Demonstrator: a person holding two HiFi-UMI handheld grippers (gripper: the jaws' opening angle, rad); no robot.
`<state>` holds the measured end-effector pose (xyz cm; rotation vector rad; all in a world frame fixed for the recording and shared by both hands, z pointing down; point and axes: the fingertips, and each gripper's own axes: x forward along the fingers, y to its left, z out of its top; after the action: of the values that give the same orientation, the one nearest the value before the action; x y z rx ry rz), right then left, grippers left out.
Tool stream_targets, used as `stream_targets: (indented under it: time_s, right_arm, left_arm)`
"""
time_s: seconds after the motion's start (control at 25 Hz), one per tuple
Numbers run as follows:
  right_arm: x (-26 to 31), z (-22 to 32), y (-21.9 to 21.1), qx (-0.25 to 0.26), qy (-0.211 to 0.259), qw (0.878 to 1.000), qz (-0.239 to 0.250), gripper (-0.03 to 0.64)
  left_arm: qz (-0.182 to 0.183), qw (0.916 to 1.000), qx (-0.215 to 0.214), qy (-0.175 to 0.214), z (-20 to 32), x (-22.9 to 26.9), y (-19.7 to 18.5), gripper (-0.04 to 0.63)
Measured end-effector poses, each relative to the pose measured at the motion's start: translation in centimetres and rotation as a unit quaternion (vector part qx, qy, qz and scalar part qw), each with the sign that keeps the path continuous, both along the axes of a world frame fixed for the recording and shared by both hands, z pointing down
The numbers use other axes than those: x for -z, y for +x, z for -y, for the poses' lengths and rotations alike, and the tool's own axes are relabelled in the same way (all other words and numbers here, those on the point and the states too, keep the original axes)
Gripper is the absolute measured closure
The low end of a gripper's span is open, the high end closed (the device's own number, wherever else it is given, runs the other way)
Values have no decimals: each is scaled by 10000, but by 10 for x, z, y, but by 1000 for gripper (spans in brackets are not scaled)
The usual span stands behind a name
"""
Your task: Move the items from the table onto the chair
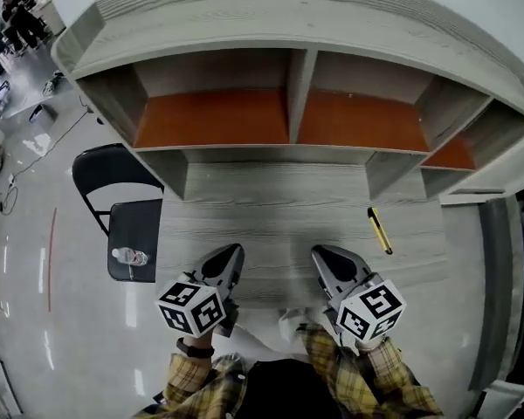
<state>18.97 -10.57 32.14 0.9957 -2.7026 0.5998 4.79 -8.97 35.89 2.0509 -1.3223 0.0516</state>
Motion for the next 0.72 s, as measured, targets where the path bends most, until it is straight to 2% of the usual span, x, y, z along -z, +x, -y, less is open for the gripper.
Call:
stream_targets:
  time_s: [0.12,0.32,0.48,0.56,0.72]
  right_arm:
    - [-21,17,68,-441,-1,9982,-409,598]
    - [-82,33,147,-555,-600,9933,-823,596]
    - [-126,46,195,-756,-936,9873,-1035,584]
    - [-142,54,211,-832,-1045,9849,-1099,511]
    - [-171,75,233,-949,-1137,9801,-1321,448]
  left_arm:
    - [17,9994,-333,72,11,10,60,591]
    - [96,9981,-585,146,19,19,117,592]
    - [216,9978,-628,18,16,16,129,592]
    - [281,9978,-601,-61,13,13,128,592]
    - [312,9984,-435,-164,11,13,119,591]
